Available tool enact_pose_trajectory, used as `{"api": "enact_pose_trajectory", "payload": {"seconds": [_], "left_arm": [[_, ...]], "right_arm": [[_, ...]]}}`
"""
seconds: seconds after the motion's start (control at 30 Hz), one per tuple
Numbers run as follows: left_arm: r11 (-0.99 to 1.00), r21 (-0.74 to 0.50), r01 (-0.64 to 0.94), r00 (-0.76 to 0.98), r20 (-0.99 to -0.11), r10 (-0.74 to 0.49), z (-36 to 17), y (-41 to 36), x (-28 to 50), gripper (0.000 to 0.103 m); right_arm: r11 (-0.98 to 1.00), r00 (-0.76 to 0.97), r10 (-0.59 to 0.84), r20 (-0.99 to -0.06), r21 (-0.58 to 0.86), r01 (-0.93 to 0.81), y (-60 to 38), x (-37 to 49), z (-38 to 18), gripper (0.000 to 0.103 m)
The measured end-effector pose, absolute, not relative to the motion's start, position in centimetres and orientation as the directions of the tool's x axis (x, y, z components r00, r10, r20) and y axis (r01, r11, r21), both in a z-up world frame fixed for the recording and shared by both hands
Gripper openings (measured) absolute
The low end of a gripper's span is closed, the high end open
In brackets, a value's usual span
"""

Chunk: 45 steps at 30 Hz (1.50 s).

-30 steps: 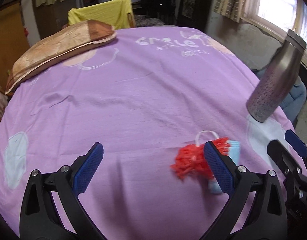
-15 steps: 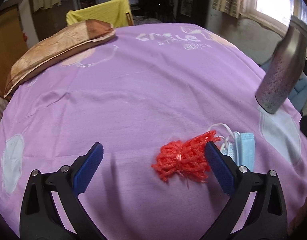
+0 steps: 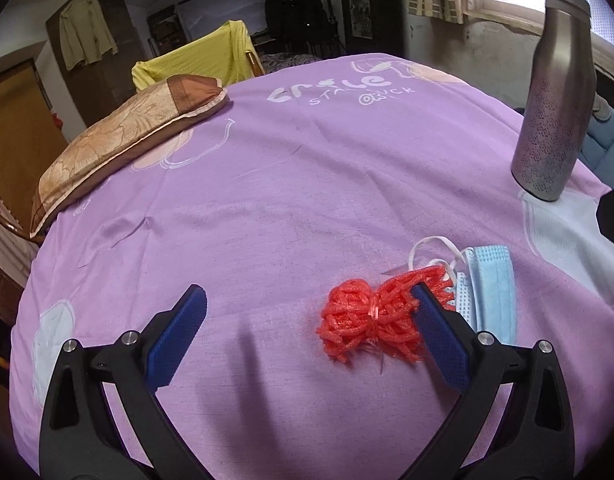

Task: Collect trash
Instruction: 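Close the left tool on the red mesh net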

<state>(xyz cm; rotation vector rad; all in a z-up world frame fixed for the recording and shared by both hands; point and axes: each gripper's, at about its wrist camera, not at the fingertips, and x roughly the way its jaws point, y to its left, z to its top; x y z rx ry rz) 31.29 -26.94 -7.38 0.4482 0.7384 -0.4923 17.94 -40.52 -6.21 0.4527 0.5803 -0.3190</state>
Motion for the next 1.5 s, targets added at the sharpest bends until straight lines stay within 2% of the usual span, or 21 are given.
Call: {"api": "enact_pose_trajectory", "payload": {"seconds": [0.2, 0.27, 0.37, 0.47, 0.5, 0.6, 0.83, 0.93, 1.13, 1.5], "left_arm": [[0.770, 0.194, 0.608, 0.609, -0.736, -0.295, -7.9, -27.8, 31.1, 0.096], [0.766, 0.185, 0.616, 0.603, -0.737, -0.307, -8.0, -28.0, 31.1, 0.091], [0.757, 0.138, 0.639, 0.567, -0.749, -0.343, -7.9, -28.0, 31.2, 0.080], [0.738, 0.047, 0.673, 0.497, -0.768, -0.404, -7.7, -27.8, 31.6, 0.059], [0.732, 0.022, 0.680, 0.478, -0.771, -0.420, -7.7, -27.8, 31.7, 0.049], [0.739, -0.014, 0.674, 0.475, -0.758, -0.447, -6.8, -27.0, 31.9, 0.038], [0.806, -0.129, 0.577, 0.493, -0.732, -0.470, -4.4, -23.2, 34.6, 0.037], [0.826, -0.137, 0.547, 0.502, -0.736, -0.454, -4.3, -22.4, 35.4, 0.037], [0.844, -0.056, 0.534, 0.534, -0.751, -0.388, -4.9, -23.1, 35.1, 0.037], [0.839, 0.022, 0.544, 0.546, -0.768, -0.334, -6.2, -24.1, 34.6, 0.037]], "right_arm": [[0.851, 0.802, -0.145, -0.580, 0.340, 0.399, -40.5, 17.6, -6.1, 0.086], [0.850, 0.803, -0.136, -0.580, 0.349, 0.396, -40.6, 17.5, -6.1, 0.086], [0.845, 0.804, -0.125, -0.582, 0.362, 0.394, -40.7, 17.5, -6.2, 0.086], [0.844, 0.801, -0.126, -0.585, 0.361, 0.396, -40.7, 17.5, -6.3, 0.086], [0.845, 0.801, -0.127, -0.586, 0.359, 0.397, -40.7, 17.5, -6.3, 0.086], [0.846, 0.794, -0.131, -0.593, 0.351, 0.402, -40.6, 17.6, -6.5, 0.086], [0.849, 0.771, -0.087, -0.631, 0.358, 0.389, -40.5, 18.7, -7.4, 0.086], [0.856, 0.753, -0.050, -0.656, 0.360, 0.370, -40.1, 19.4, -8.0, 0.086], [0.878, 0.719, 0.006, -0.695, 0.348, 0.329, -39.0, 20.7, -9.0, 0.086], [0.894, 0.698, 0.010, -0.716, 0.319, 0.314, -38.0, 21.2, -9.5, 0.086]]}}
